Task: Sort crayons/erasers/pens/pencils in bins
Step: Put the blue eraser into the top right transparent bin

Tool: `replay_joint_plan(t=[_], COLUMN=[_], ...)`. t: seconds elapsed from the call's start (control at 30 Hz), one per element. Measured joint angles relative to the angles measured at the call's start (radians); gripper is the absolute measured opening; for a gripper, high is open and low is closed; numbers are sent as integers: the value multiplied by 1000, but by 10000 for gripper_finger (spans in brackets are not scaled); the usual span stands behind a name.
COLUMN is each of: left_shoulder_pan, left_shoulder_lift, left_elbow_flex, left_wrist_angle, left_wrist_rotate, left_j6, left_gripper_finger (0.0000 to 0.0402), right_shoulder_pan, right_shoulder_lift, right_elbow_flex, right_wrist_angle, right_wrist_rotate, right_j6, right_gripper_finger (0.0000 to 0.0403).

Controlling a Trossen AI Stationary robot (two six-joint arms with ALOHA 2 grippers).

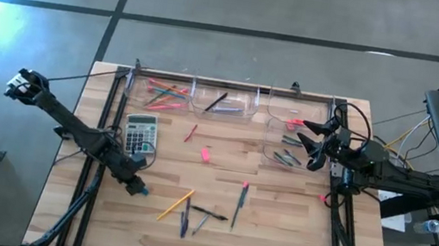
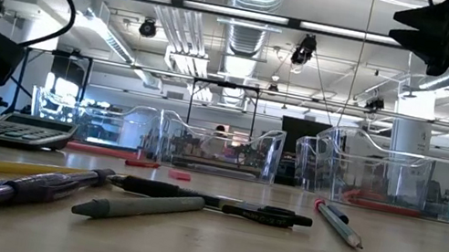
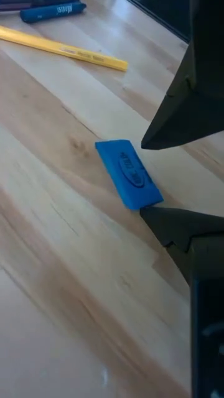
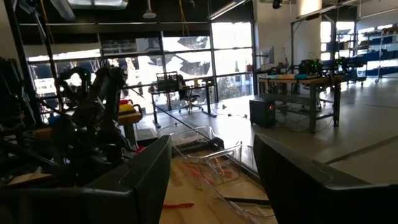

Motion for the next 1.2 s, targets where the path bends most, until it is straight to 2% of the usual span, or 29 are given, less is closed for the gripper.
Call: replay_joint_plan(t=[0.13, 0.33, 0.4, 0.7, 0.8, 1.0, 1.2], left_shoulder_pan=[0, -1, -1, -3, 2, 2, 3], left_shoulder_lift=[31, 48, 47, 40, 41, 37, 34], left_elbow_flex=[1, -4, -3, 73, 128, 217, 313], left_wrist_angle=[22, 45, 51, 20, 6, -27, -62], left_wrist_rotate=[4, -5, -15, -92, -197, -260, -367], left_j6=[3, 53, 75, 220, 260, 356, 461], left_gripper_finger=[113, 23, 9, 1, 0, 0, 0], right_shoulder_pan=[0, 0, 0, 0, 0, -1, 0], right_shoulder_lift=[0, 0, 0, 0, 0, 0, 0], right_elbow_flex=[0, 0, 0, 0, 0, 0, 0], right_wrist_angle=[0, 0, 0, 1, 2, 8, 8], right_wrist_rotate=[0, 0, 0, 0, 0, 1, 1], right_j6=[0, 0, 0, 0, 0, 1, 1], right_gripper_finger=[219, 219, 219, 219, 219, 219, 219])
